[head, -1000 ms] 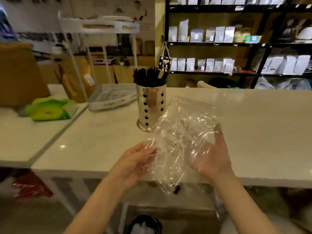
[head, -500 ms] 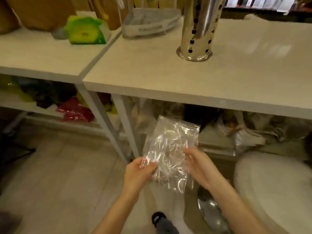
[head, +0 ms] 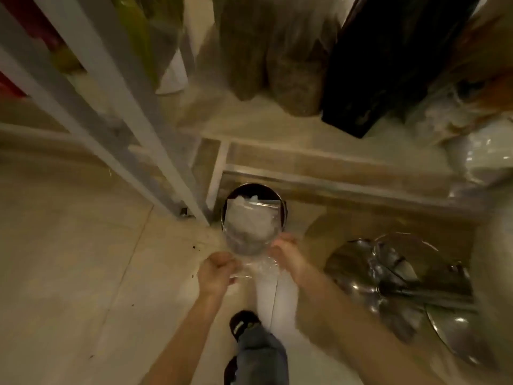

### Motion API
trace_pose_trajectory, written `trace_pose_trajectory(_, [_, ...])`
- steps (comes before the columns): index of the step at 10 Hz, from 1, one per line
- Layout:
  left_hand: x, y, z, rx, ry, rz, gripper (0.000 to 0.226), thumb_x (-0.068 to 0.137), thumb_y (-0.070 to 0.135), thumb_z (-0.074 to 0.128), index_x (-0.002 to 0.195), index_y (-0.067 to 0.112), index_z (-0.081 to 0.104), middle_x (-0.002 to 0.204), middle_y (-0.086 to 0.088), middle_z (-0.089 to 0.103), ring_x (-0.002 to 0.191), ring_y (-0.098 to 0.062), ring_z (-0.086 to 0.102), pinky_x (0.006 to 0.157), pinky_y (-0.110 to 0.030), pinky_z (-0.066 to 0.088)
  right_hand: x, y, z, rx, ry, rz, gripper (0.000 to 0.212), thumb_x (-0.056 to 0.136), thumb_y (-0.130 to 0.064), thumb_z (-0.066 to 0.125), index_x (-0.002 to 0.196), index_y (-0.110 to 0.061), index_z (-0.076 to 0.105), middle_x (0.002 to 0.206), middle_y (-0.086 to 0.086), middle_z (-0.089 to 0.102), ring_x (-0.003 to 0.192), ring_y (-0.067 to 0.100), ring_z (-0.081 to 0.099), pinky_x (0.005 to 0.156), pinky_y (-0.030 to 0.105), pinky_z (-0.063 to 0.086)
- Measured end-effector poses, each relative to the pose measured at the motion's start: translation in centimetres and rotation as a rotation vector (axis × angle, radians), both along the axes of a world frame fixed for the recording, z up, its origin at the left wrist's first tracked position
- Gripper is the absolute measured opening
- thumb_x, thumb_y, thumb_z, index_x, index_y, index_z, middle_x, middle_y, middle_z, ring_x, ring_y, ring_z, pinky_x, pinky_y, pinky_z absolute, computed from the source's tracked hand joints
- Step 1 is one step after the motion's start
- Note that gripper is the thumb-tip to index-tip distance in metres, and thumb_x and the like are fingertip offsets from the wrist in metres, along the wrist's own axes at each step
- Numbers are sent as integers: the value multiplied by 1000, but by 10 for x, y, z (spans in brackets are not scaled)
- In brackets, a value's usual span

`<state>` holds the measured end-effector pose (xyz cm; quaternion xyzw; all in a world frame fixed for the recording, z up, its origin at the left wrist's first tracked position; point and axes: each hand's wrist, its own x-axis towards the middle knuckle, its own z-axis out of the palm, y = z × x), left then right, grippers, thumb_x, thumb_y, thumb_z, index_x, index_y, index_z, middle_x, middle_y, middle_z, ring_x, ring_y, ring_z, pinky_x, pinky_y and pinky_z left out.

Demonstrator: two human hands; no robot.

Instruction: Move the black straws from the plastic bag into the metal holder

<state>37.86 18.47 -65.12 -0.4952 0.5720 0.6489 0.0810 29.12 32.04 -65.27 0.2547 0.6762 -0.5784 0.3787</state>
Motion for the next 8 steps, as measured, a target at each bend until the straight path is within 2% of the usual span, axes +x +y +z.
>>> trace_pose_trajectory(1, [-18,-8,-80,-63,9,-51,15,76,-3,62,85,8,57,77,-14,65,62,-20,62,41,-20,46,-14,-9,-68,53,45,-23,30,81,6,56,104,-12,51,80,5,58,64,13,54,45,14,45])
trace_pose_trajectory(2, [-41,-19,-144,-142,-2,-99,13,79,2,62,91,3,58,82,-16,65,63,-19,61,37,-13,45,-31,-15,-130,73,166,27,64,81,13,54,136,-10,33,95,16,57,71,17,55,51,13,49])
trace_pose_trajectory(3, [-62,-29,-188,-189,-11,-169,19,82,7,60,98,-1,56,85,-18,66,64,-20,61,41,-20,49,-46,-21,-174,149,304,151,62,84,11,50,140,-11,31,95,19,52,76,13,52,52,6,46])
trace_pose_trajectory(4, [-73,-28,-206,-285,-16,-241,36,83,18,61,114,4,51,98,-17,63,80,-32,63,61,-39,55,-50,-22,-204,376,533,418,52,87,-6,53,136,-14,40,120,10,58,108,21,54,89,24,50])
trace_pose_trajectory(5, [-71,-21,-202,-393,-33,-367,52,87,31,53,132,9,37,110,-21,62,98,-38,60,82,-40,49,-47,-18,-208,634,595,647,49,90,-24,50,136,-14,39,142,8,43,133,28,31,111,39,27])
trace_pose_trajectory(6, [-63,-21,-183,-421,-108,-514,59,90,38,44,140,15,23,121,-24,55,111,-39,51,90,-41,40,-47,-13,-190,667,593,668,48,93,-29,44,139,-15,36,147,7,37,138,27,24,114,38,20])
trace_pose_trajectory(7, [-56,-28,-148,-517,-175,-647,58,88,39,47,138,18,27,129,-22,44,119,-38,42,96,-45,37,-42,-13,-155,572,626,628,47,93,-26,46,138,-15,37,139,7,47,130,26,37,108,38,30])
trace_pose_trajectory(8, [-49,-26,-99,-549,-156,-631,46,88,33,49,129,13,41,124,-18,51,113,-34,49,88,-40,41,-29,-13,-114,331,499,568,45,92,-25,50,135,-15,40,127,7,57,113,25,54,94,34,44])
